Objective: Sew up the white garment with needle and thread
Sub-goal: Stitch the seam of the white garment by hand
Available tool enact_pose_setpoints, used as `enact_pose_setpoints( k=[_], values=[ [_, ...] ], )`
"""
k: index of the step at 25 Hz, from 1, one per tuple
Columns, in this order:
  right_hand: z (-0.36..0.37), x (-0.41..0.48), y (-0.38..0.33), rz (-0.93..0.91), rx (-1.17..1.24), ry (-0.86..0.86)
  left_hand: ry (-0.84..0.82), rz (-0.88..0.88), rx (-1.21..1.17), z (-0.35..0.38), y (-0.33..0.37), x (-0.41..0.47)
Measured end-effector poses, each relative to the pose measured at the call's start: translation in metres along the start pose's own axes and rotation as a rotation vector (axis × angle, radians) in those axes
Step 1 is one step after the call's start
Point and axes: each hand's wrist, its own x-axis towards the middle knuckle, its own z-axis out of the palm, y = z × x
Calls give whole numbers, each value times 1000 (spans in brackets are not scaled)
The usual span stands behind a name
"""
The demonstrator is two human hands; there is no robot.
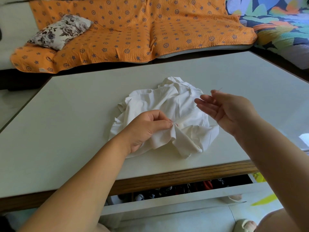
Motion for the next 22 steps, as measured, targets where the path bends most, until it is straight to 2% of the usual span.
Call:
enact_pose_setpoints(
  k=[5,7,10,17,22],
  values=[
    [-8,12,5,-394,-652,233,-5,18,9,-5,-1,0],
    [-11,12,4,-499,-850,259,-9,18,13,-6,-1,-1],
    [-18,16,4,-560,-989,244,-13,27,10,-8,-1,-2],
    [-37,30,2,-564,-1225,271,-24,11,-85,-20,2,-4],
    [-34,24,1,-520,-1264,268,-15,12,-37,-20,1,-6]
  ],
)
